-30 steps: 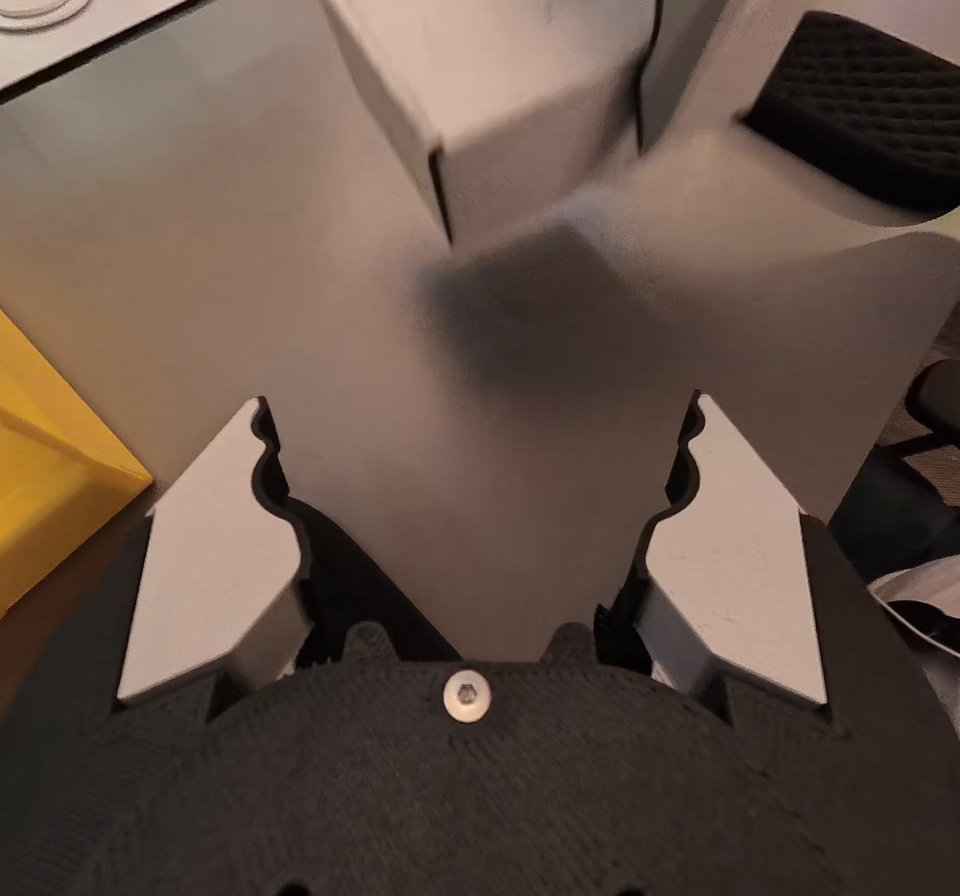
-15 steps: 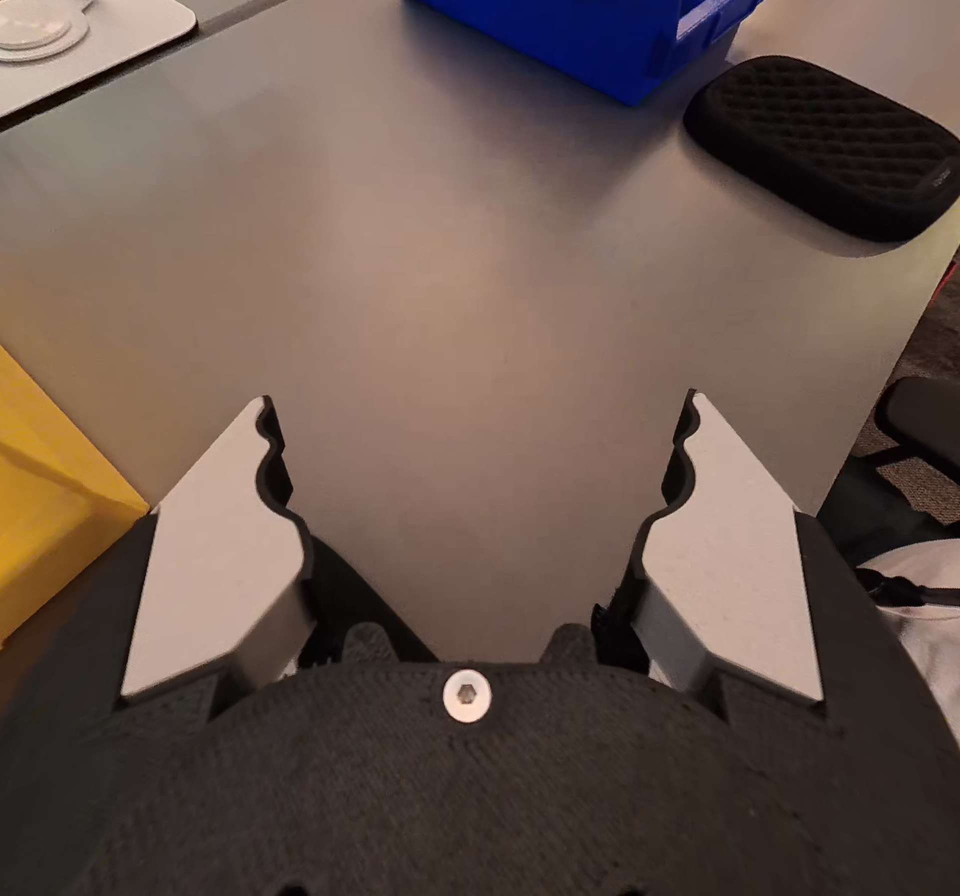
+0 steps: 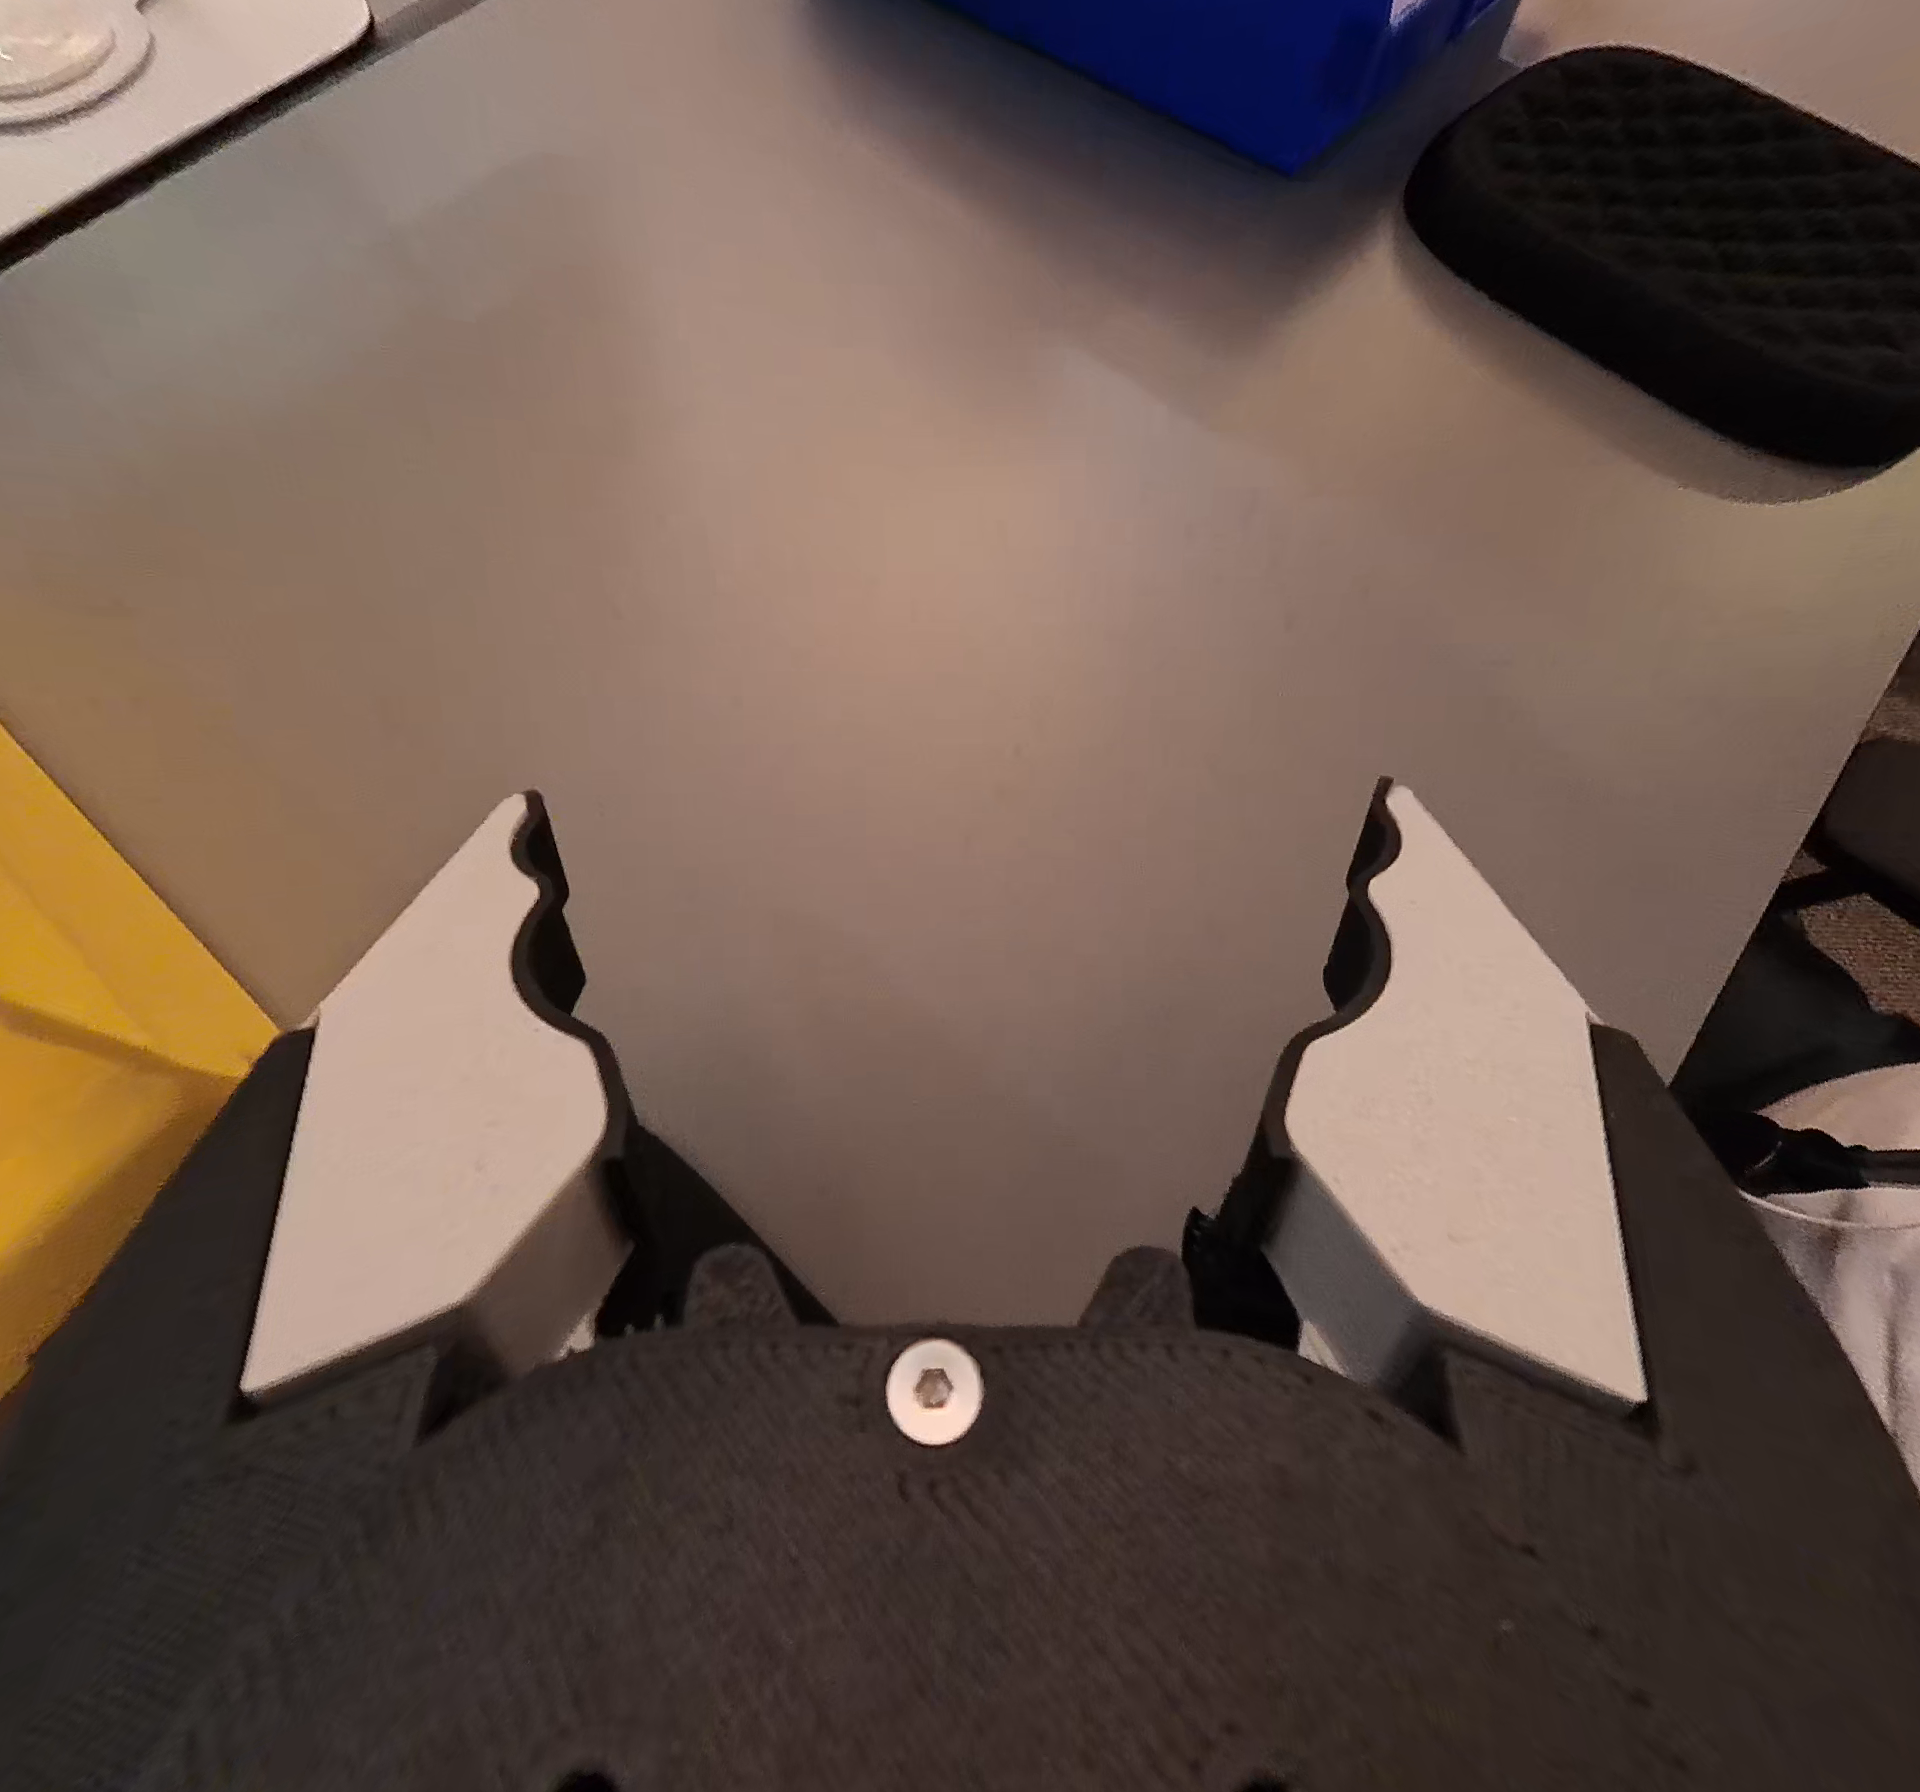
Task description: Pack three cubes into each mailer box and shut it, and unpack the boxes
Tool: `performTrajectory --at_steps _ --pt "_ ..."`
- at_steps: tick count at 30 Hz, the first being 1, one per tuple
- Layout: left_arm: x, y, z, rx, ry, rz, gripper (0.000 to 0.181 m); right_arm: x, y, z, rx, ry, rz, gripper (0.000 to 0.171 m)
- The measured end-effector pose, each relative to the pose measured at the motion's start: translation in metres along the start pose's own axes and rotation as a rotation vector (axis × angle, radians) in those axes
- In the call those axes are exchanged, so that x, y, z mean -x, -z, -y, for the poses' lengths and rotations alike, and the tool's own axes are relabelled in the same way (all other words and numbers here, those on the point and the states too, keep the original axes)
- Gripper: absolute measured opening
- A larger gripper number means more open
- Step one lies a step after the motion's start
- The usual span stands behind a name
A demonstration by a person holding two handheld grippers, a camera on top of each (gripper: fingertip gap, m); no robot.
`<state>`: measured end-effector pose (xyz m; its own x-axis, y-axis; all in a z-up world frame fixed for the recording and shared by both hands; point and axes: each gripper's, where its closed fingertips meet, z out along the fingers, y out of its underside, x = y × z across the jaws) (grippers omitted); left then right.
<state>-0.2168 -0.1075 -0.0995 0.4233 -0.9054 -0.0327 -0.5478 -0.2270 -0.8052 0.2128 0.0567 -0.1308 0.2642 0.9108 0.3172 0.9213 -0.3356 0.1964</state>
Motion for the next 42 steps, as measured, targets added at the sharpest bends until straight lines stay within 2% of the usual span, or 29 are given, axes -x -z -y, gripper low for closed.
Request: performTrajectory --at_steps 4,7,10,12,14,16,19,21,24,27,30,34,37,42 --pt "0.005 0.004 0.01 -0.038 -0.001 0.009 0.147 -0.018 0.004 -0.01 0.015 -0.018 -0.131 0.119" --pt "0.029 0.021 0.02 -0.072 -0.013 0.069 0.147 -0.028 0.039 -0.009 -0.073 -0.071 -0.249 0.118" --pt "0.077 0.053 0.042 -0.159 -0.004 0.148 0.143 -0.039 0.114 0.016 -0.358 -0.199 -0.435 0.113" --pt "0.123 0.079 0.061 -0.213 -0.024 0.204 0.137 -0.038 0.186 0.038 -0.64 -0.298 -0.58 0.104" --pt "0.175 0.094 0.072 -0.197 -0.094 0.237 0.125 -0.025 0.261 0.057 -0.951 -0.352 -0.709 0.103" --pt "0.225 0.091 0.067 -0.063 -0.153 0.221 0.129 -0.011 0.323 0.062 -1.19 -0.399 -0.834 0.096" --pt "0.283 0.071 0.042 0.19 -0.176 0.158 0.135 -0.005 0.367 0.058 -1.319 -0.497 -0.917 0.096" --pt "0.302 0.051 0.03 0.311 -0.2 0.118 0.137 -0.003 0.374 0.06 -1.372 -0.549 -0.893 0.098" --pt "0.329 0.023 0.009 0.505 -0.297 0.124 0.138 0.012 0.369 0.089 -1.463 -0.462 -0.757 0.099" --pt "0.343 0.0 -0.004 0.626 -0.363 0.082 0.143 0.016 0.342 0.107 -1.369 -0.374 -0.688 0.103" --pt "0.353 -0.015 -0.01 0.685 -0.412 0.038 0.144 0.019 0.323 0.121 -1.367 -0.344 -0.556 0.107" --pt "0.356 -0.027 -0.022 0.743 -0.422 -0.043 0.143 0.026 0.322 0.132 -1.449 -0.307 -0.438 0.108" --pt "0.364 -0.032 -0.029 0.768 -0.436 -0.043 0.134 0.031 0.322 0.137 -1.464 -0.282 -0.397 0.107" --pt "0.362 -0.025 -0.04 0.832 -0.365 -0.021 0.145 0.034 0.313 0.142 -1.436 -0.255 -0.372 0.107"
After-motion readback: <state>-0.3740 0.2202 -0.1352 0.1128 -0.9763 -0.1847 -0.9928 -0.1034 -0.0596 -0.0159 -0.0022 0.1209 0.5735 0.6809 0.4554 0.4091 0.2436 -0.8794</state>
